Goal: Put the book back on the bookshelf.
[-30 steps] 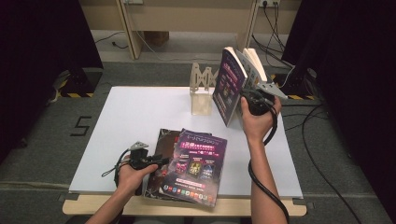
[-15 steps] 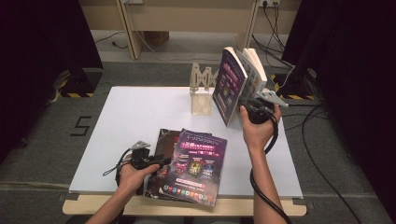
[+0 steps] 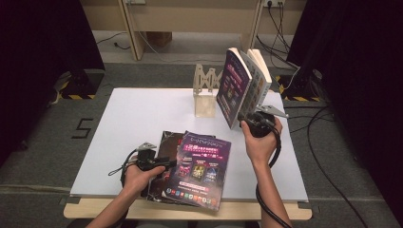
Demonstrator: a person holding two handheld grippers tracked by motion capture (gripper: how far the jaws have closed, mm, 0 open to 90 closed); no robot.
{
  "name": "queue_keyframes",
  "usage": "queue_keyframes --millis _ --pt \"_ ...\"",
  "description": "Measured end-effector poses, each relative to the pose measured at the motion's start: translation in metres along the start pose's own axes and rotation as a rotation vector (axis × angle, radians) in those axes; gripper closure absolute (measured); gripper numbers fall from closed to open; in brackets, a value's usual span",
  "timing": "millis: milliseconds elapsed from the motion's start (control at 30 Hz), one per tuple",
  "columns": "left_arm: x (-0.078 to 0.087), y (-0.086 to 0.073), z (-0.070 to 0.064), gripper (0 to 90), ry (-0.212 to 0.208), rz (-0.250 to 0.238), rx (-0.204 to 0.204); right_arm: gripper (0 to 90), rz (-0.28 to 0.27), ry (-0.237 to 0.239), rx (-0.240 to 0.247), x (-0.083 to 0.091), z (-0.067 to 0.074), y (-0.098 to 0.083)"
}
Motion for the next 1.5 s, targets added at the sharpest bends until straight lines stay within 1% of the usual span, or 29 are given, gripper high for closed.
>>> queue_keyframes --millis 33,67,100,167,200,267,300,333,367,600,667,800,833,867,1067,1100,1133,1167,1200,1267,1367,1433,1500 --pt "-0.002 0.000 0.000 52.2 -0.001 0.004 0.000 56.5 0.025 0.001 0.004 -0.002 -0.001 -0.006" --pt "-0.002 0.000 0.000 52.3 -0.001 0.004 0.000 56.5 0.025 0.001 0.004 -0.002 -0.001 -0.006" --pt "-0.003 0.001 0.000 52.3 -0.001 0.001 0.008 56.4 0.038 0.001 0.000 -0.003 -0.002 -0.010" --pt "-0.004 0.000 0.000 52.5 -0.001 0.010 0.008 56.4 0.059 -0.002 0.000 -0.006 -0.003 -0.017" --pt "-0.004 0.000 0.001 52.5 0.002 0.015 0.008 56.4 0.072 0.001 -0.010 -0.007 -0.003 -0.021" --pt "-0.005 0.000 0.001 52.8 0.000 0.020 0.011 56.4 0.093 0.002 -0.015 -0.010 -0.005 -0.028" --pt "-0.006 0.000 0.001 53.2 0.001 0.022 0.012 56.2 0.118 0.002 -0.019 -0.013 -0.006 -0.037" --pt "-0.006 -0.001 0.001 53.4 0.001 0.025 0.011 56.2 0.127 0.002 -0.020 -0.015 -0.007 -0.040" --pt "-0.007 -0.001 0.001 53.4 0.001 0.027 0.014 56.2 0.127 0.002 -0.020 -0.015 -0.007 -0.040" --pt "-0.010 0.000 0.000 55.3 0.000 0.032 0.017 56.0 0.199 0.005 -0.041 -0.023 -0.009 -0.061" --pt "-0.011 0.000 0.001 56.0 0.002 0.032 0.020 55.9 0.224 0.010 -0.051 -0.026 -0.009 -0.067" --pt "-0.011 0.000 0.001 57.1 0.006 0.033 0.023 56.0 0.265 0.008 -0.055 -0.030 -0.011 -0.079" --pt "-0.011 0.000 0.001 57.4 0.006 0.034 0.022 56.0 0.286 0.012 -0.069 -0.033 -0.012 -0.085" --pt "-0.011 0.000 0.001 57.4 0.006 0.035 0.022 56.0 0.286 0.012 -0.069 -0.033 -0.012 -0.085" --pt "-0.012 0.001 -0.001 58.2 -0.005 0.041 0.025 55.3 0.355 0.007 -0.078 -0.040 -0.014 -0.099" --pt "-0.012 0.001 -0.001 58.3 -0.007 0.042 0.025 55.3 0.364 0.003 -0.087 -0.041 -0.013 -0.101" --pt "-0.012 0.001 -0.001 58.4 -0.007 0.043 0.026 55.3 0.375 0.004 -0.085 -0.041 -0.013 -0.103" --pt "-0.013 0.001 -0.002 58.8 -0.009 0.044 0.027 55.4 0.398 0.005 -0.100 -0.042 -0.013 -0.106" --pt "-0.013 0.001 -0.002 59.0 -0.009 0.044 0.027 55.4 0.398 0.005 -0.100 -0.042 -0.013 -0.106" --pt "-0.013 0.001 -0.002 59.3 -0.016 0.047 0.028 55.4 0.420 0.001 -0.101 -0.043 -0.013 -0.109" --pt "-0.014 0.001 -0.004 60.3 -0.024 0.049 0.033 55.0 0.424 -0.009 -0.098 -0.043 -0.012 -0.112" --pt "-0.014 0.001 -0.004 60.3 -0.022 0.052 0.030 54.8 0.426 -0.009 -0.096 -0.042 -0.012 -0.112" --pt "-0.014 0.001 -0.004 60.2 -0.027 0.053 0.036 54.6 0.427 -0.007 -0.103 -0.042 -0.012 -0.112"
Point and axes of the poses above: each handheld gripper's, and its own axes: x roughly backward along the jaws, y roughly out of its top, z roughly to its left, the point moved 4 cm from there along -x, roughly forward along the jaws, and after that the axes turned 15 degrees about -x, right-handed, at the moved point
